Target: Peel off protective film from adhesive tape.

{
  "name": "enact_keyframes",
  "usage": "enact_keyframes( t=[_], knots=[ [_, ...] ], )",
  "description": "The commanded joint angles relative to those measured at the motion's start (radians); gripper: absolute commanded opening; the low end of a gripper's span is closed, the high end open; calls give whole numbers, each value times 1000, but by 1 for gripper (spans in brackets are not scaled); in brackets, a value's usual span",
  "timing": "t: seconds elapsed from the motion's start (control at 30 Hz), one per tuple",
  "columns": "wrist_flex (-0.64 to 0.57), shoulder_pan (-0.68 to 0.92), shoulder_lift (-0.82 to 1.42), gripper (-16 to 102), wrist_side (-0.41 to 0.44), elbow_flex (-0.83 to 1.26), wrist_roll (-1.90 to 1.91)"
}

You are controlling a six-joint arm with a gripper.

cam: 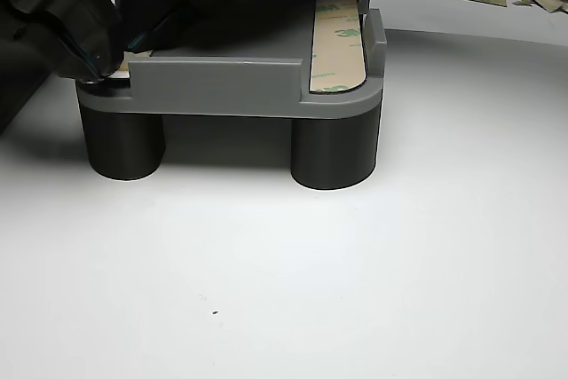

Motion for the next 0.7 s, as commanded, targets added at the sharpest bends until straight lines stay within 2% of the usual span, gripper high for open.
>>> enact_keyframes(
  t=[0.0, 0.67],
  knots=[
    [-9, -6, 20, -11, 3, -18, 2],
    [37, 11, 2, -11, 6, -55, 26]
  ],
)
